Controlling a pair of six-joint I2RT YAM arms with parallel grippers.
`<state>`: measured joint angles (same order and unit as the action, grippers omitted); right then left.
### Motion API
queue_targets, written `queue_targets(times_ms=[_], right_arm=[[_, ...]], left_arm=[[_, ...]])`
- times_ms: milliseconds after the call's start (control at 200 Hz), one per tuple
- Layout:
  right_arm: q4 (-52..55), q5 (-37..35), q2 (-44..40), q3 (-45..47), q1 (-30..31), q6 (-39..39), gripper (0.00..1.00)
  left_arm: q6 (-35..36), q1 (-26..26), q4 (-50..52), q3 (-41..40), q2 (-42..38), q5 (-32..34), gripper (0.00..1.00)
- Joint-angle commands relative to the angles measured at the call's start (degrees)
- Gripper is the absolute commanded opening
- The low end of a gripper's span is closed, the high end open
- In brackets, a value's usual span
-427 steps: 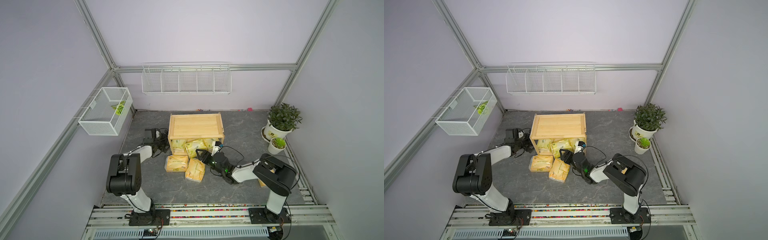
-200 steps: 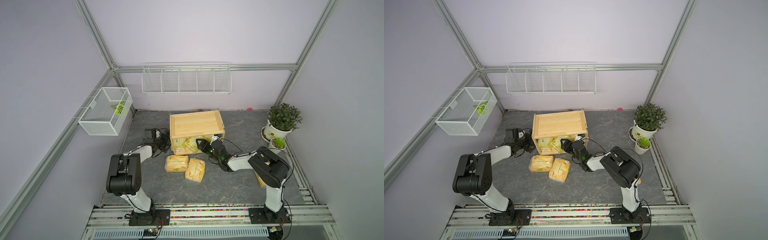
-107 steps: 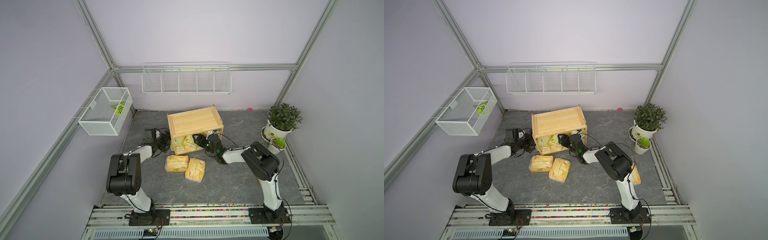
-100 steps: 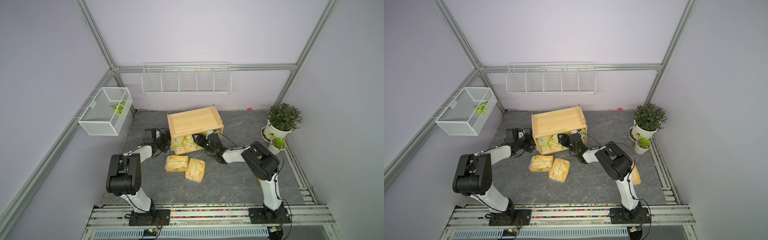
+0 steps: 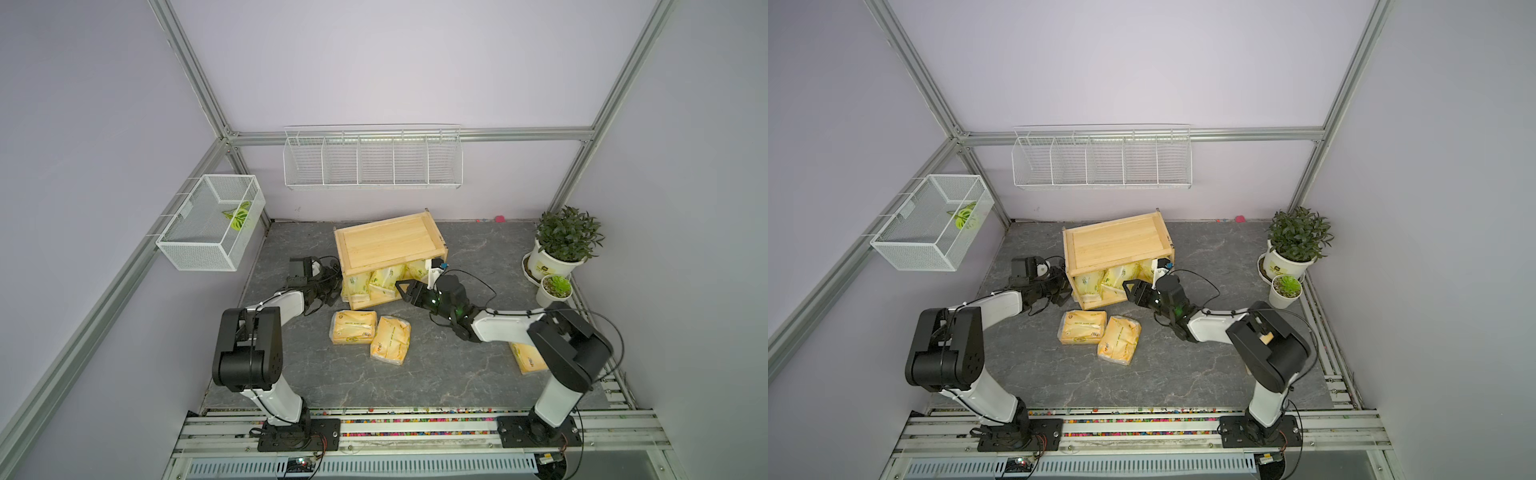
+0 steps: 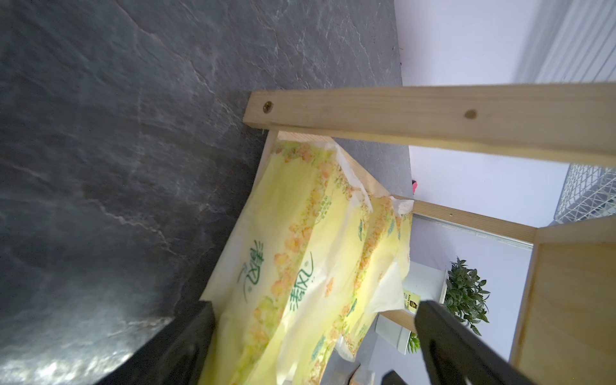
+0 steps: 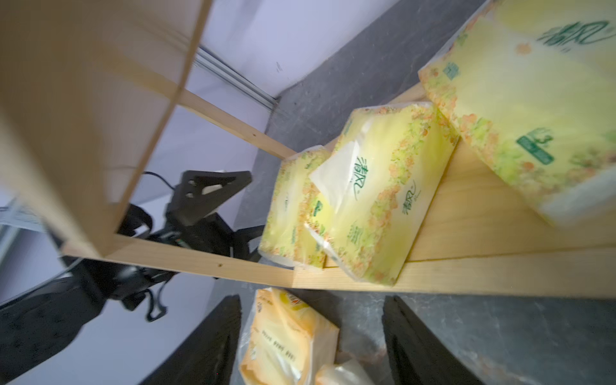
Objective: Place the tissue boxes on the shelf by color
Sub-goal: Adjust the box of tissues on the shelf.
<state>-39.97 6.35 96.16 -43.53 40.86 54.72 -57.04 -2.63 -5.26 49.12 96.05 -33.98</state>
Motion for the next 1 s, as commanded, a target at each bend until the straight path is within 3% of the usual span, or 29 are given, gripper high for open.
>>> queue_targets(times_ms=[0,150,250,340,525,680,800,995], right_arm=[[2.6,-1.4,-9.1,8.1,-0.5,-1.2,0.72],[12.8,-7.8,-25.4,15.8,-5.7,-0.9,0.73],[22.6,-6.4,-31.7,14.5,-13.2,-2.4,0.73],[25.5,0.4,-31.0,11.6,-22.5,-2.1,0.74],[30.7,14.9,-17.0,-1.2,-33.1,-1.9,0.74],[34.7,28.9,0.2,-16.5,-34.1,-3.8,0.74],[30.3,33.8,10.5,-22.7,-34.1,-1.0,0.73],[30.6,35.9,21.1,-31.9,-33.8,0.8,0.72]], left_arm=[[1.0,0.0,0.6,1.6,0.2,-0.7,1.00],[1.1,-0.7,0.9,2.0,0.3,-0.4,1.00],[1.1,-1.3,1.0,2.5,0.8,-0.1,1.00],[1.0,-1.6,1.3,2.9,1.0,0.3,1.00],[0.8,-1.6,1.6,3.5,1.2,0.9,1.00],[0.8,-1.7,1.7,3.2,0.9,1.3,1.00],[0.8,-1.7,1.7,2.8,0.7,1.5,1.00],[1.1,-1.8,2.0,2.7,0.6,1.6,1.00]])
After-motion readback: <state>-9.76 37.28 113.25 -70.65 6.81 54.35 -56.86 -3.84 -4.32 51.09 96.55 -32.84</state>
